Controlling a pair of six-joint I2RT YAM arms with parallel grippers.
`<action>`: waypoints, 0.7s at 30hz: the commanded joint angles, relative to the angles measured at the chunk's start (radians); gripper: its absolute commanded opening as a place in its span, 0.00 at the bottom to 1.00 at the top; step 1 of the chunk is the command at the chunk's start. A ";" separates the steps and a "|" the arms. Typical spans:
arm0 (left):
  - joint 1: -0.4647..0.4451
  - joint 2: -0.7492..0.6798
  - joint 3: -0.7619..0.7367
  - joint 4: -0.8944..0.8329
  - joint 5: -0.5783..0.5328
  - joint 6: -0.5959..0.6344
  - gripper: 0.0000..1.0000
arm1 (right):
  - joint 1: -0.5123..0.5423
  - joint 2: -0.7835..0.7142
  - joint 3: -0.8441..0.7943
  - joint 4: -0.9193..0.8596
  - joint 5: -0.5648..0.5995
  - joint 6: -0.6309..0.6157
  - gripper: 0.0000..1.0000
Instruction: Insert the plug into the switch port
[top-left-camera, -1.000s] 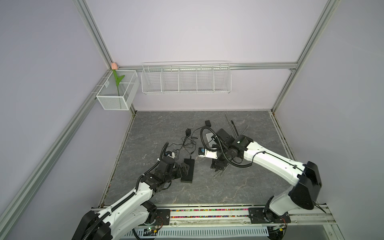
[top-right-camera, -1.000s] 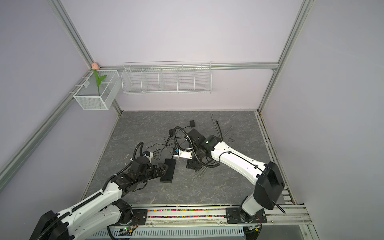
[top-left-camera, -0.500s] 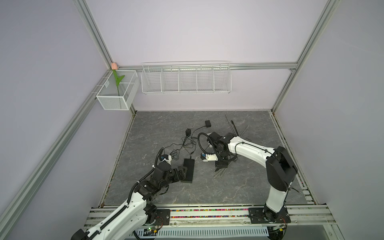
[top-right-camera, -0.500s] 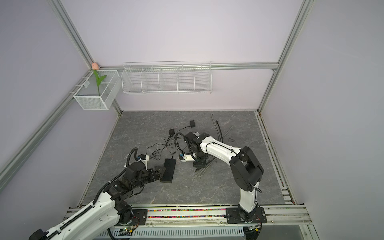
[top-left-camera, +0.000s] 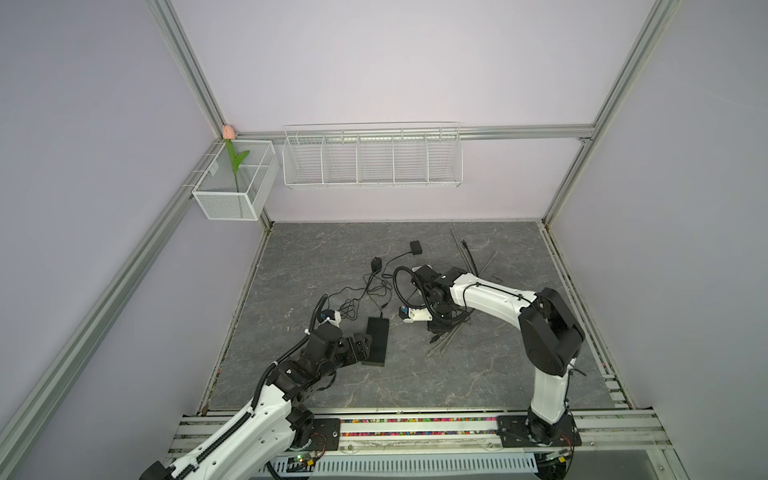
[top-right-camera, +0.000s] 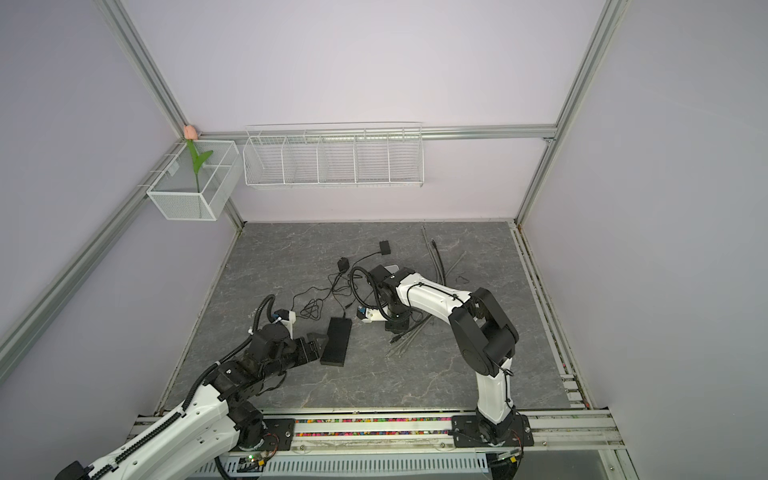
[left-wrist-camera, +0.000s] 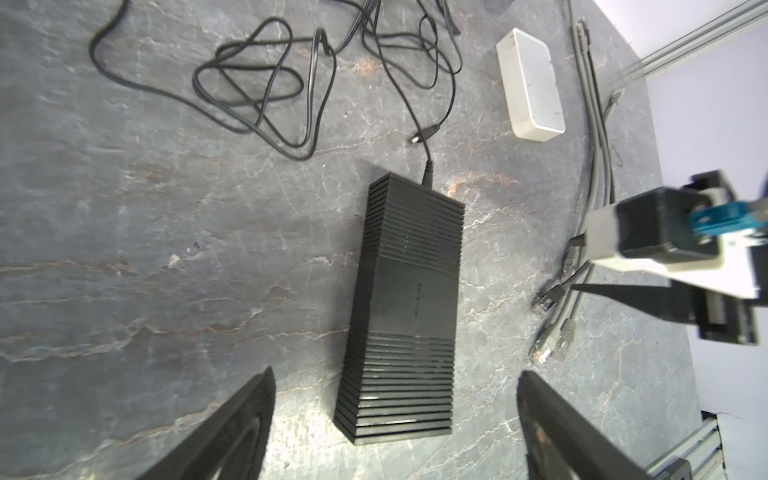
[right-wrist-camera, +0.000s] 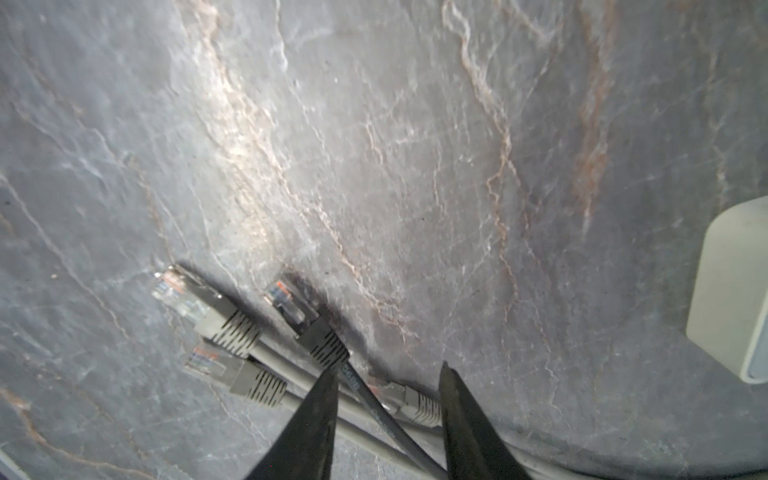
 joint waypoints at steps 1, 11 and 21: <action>-0.005 -0.010 0.029 -0.021 -0.020 -0.002 0.90 | -0.005 0.016 -0.013 -0.021 -0.037 0.015 0.44; -0.005 0.026 0.054 -0.013 -0.041 0.034 0.90 | -0.016 0.036 -0.048 0.000 -0.033 0.035 0.41; -0.005 0.019 0.059 0.002 -0.062 0.048 0.89 | -0.011 0.013 -0.074 -0.007 -0.033 0.060 0.41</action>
